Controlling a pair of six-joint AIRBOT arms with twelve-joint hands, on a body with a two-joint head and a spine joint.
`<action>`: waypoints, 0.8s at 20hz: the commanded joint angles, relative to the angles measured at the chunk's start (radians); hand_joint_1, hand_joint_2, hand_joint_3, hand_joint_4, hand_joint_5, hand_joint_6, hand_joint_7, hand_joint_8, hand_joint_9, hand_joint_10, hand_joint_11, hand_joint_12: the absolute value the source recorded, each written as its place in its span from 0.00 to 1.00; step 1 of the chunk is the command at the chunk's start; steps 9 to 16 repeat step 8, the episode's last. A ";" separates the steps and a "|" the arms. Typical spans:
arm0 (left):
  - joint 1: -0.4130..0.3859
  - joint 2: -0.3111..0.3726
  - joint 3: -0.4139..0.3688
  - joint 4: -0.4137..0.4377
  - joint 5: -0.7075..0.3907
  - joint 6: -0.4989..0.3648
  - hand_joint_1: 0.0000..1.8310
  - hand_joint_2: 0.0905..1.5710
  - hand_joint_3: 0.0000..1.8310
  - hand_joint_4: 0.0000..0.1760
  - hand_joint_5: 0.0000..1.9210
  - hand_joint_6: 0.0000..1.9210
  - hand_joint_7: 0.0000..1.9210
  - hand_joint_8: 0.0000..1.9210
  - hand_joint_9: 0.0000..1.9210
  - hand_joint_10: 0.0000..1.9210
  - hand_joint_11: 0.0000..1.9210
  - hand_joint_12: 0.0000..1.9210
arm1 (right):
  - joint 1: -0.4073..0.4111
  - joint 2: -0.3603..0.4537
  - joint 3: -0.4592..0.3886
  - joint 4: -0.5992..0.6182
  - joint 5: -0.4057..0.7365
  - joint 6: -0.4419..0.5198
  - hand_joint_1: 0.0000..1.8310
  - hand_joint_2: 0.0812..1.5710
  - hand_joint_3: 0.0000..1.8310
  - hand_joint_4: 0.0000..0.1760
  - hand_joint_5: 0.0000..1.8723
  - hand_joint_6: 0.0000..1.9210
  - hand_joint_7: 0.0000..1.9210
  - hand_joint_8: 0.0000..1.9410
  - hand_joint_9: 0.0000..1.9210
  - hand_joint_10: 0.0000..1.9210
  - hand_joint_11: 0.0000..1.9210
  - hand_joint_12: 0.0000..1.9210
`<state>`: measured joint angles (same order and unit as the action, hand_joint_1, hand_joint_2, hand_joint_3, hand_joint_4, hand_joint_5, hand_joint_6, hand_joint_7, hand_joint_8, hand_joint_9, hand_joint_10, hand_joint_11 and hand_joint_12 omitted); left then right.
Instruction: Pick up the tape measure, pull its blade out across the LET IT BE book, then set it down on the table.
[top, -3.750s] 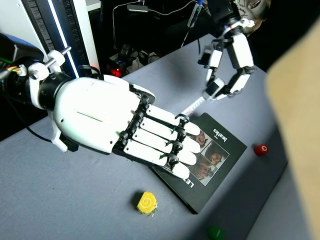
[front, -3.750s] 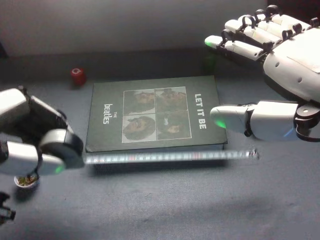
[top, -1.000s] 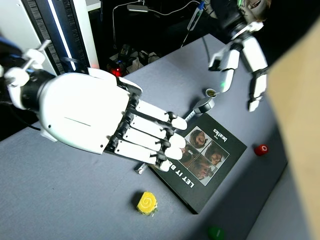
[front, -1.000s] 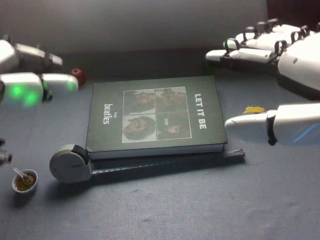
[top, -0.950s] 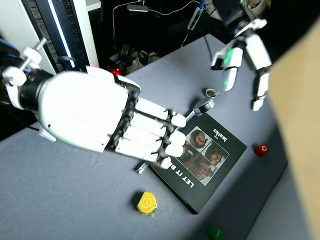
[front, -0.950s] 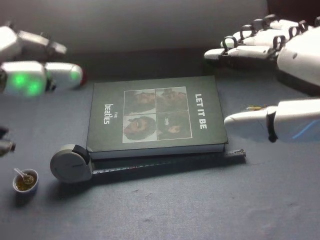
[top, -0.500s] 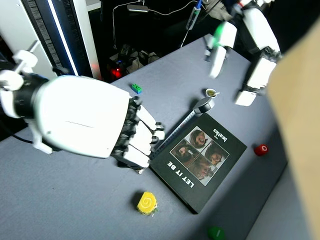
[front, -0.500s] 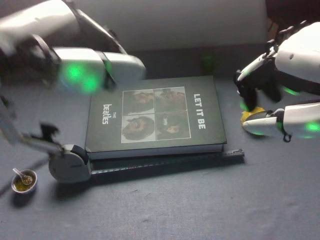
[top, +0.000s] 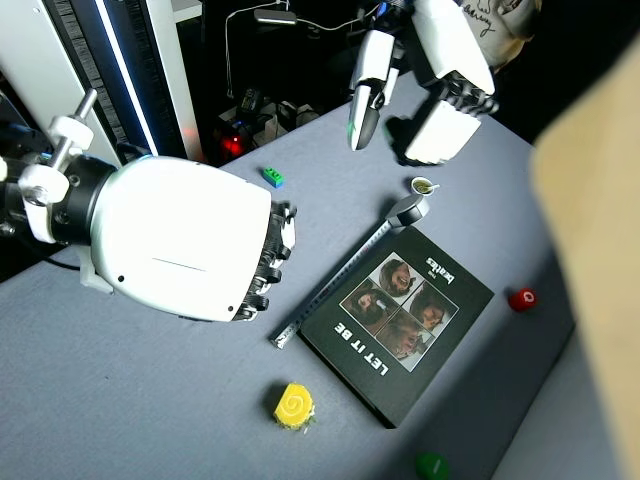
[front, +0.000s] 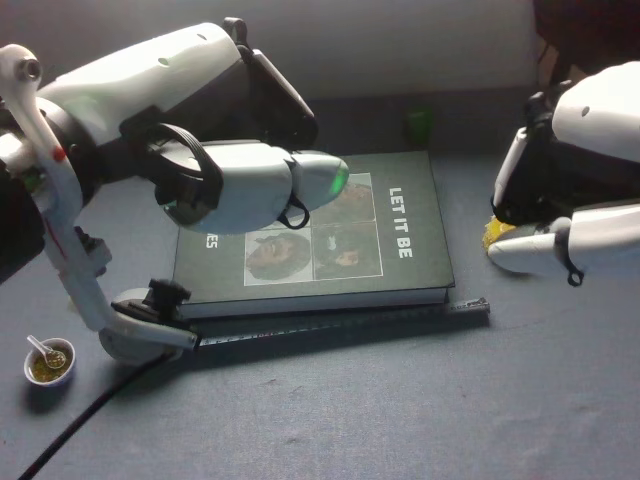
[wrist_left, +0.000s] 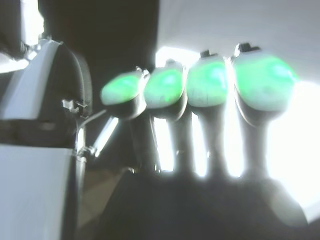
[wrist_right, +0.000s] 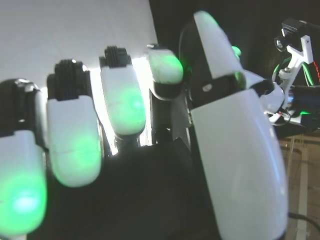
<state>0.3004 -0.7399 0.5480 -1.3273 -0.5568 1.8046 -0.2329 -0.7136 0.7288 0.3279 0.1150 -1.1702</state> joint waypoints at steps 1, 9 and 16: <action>-0.008 -0.002 -0.004 0.044 -0.047 -0.008 0.37 0.78 0.00 0.68 0.56 1.00 0.64 1.00 0.67 1.00 0.71 1.00 | 0.013 0.006 -0.002 -0.006 0.087 0.003 0.40 0.87 0.01 1.00 0.70 1.00 0.80 1.00 0.92 1.00 1.00 1.00; -0.001 -0.001 -0.009 0.040 -0.050 -0.024 0.38 0.79 0.00 0.78 0.54 1.00 0.63 1.00 0.66 1.00 0.70 1.00 | -0.013 0.011 -0.002 -0.022 0.182 0.003 0.41 0.88 0.01 1.00 0.70 1.00 0.80 1.00 0.93 1.00 1.00 1.00; -0.001 -0.001 -0.009 0.040 -0.050 -0.024 0.38 0.79 0.00 0.78 0.54 1.00 0.63 1.00 0.66 1.00 0.70 1.00 | -0.013 0.011 -0.002 -0.022 0.182 0.003 0.41 0.88 0.01 1.00 0.70 1.00 0.80 1.00 0.93 1.00 1.00 1.00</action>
